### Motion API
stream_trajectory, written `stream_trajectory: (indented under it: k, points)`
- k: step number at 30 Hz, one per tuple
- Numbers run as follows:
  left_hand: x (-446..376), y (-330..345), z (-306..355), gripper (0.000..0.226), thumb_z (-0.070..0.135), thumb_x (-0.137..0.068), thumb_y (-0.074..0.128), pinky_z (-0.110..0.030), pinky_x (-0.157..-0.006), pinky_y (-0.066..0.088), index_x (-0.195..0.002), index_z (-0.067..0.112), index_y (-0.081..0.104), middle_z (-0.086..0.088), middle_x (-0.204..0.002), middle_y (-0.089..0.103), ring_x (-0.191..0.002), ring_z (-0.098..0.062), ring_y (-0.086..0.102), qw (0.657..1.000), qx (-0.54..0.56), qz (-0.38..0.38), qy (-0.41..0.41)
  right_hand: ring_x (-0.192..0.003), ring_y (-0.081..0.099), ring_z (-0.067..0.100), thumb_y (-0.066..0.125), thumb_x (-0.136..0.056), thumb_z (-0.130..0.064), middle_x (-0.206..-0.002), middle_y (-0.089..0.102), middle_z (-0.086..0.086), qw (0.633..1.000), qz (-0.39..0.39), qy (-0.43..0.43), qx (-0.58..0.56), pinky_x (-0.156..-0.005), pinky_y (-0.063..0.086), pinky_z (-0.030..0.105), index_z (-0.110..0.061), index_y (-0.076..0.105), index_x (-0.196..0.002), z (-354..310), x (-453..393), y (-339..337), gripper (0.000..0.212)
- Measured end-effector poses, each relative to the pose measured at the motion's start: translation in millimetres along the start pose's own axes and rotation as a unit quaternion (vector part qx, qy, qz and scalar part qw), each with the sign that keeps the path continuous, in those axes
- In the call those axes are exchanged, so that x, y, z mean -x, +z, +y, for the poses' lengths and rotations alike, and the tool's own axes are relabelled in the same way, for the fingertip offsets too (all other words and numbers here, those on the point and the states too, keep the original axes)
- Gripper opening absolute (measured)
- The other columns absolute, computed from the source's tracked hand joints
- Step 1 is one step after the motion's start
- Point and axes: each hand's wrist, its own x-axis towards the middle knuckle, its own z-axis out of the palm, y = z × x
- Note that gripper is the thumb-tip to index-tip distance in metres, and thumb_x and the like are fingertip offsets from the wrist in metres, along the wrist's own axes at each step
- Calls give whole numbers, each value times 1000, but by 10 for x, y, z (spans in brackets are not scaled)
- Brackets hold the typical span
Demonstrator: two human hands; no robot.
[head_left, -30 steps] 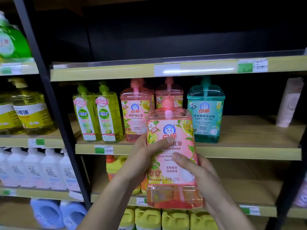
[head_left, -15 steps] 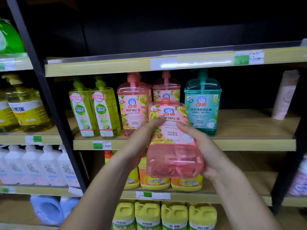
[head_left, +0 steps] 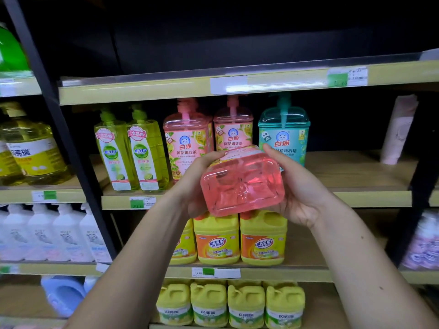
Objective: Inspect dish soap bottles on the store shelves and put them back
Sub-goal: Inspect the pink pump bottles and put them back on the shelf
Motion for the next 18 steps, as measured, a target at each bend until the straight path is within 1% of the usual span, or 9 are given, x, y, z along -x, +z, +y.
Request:
stream_trajectory:
  k: [3,5,8,10,11,13,15,17,18]
  points:
    - [13,26,9,49,46,-106,53,-30,-50,60,-86,13,83,-11,-83,80,-60,-25,77,1000,-8,7,5,-128,66,45,82,-75,-59,-124,77,20,1000,-2,-2,7,-87,58,60,-18,75,-130,-14,0,-22,69]
    - [11,45,13,47,46,-106,53,-32,-52,61,-90,12,81,-12,-86,80,-62,-26,77,1000,-9,13,4,-118,69,43,84,-75,-58,-120,79,20,1000,-1,0,7,-83,59,60,-18,77,-124,-10,-7,-55,63]
    - [-29,48,5,54,45,-107,52,-31,-53,61,-73,18,84,-10,-85,80,-62,-25,77,1000,-2,7,2,-102,74,39,86,-75,-57,-121,78,22,1000,5,7,4,-79,61,56,-19,84,-109,-12,-7,-78,51]
    - [-35,50,8,55,45,-107,53,-31,-54,62,-71,19,85,-10,-86,80,-64,-24,77,1000,1,1,2,-94,75,36,86,-73,-57,-121,78,22,1000,3,10,1,-74,63,54,-20,87,-101,-24,4,-72,46]
    - [-36,53,11,53,45,-107,53,-32,-56,63,-74,19,85,-10,-87,80,-65,-25,77,1000,0,0,2,-94,74,36,86,-73,-56,-121,78,22,1000,0,9,0,-73,63,54,-20,87,-101,-28,5,-69,46]
    - [-53,52,6,45,45,-107,54,-33,-58,64,-86,17,82,-10,-91,80,-68,-25,77,1000,5,0,2,-94,74,35,85,-73,-56,-121,78,22,1000,1,9,-5,-71,64,54,-18,83,-112,-32,6,-68,54]
    - [-71,45,2,44,45,-107,55,-33,-60,64,-86,17,82,-10,-93,80,-69,-25,78,1000,21,-14,7,-90,76,34,83,-77,-55,-119,78,21,1000,5,15,-14,-67,66,52,-17,75,-125,-41,19,-63,62]
    - [-73,36,10,46,41,-104,56,-34,-60,65,-77,18,86,-10,-90,81,-69,-25,78,999,35,-29,13,-85,79,36,76,-89,-52,-117,78,23,999,-6,22,-26,-57,67,51,-15,76,-122,-69,66,-45,50]
    - [-61,39,18,40,38,-97,60,-34,-58,64,-74,17,86,-10,-87,81,-67,-25,79,998,39,-37,17,-81,80,37,71,-96,-48,-113,79,24,999,-11,22,-31,-54,67,49,-13,80,-113,-92,88,-39,40]
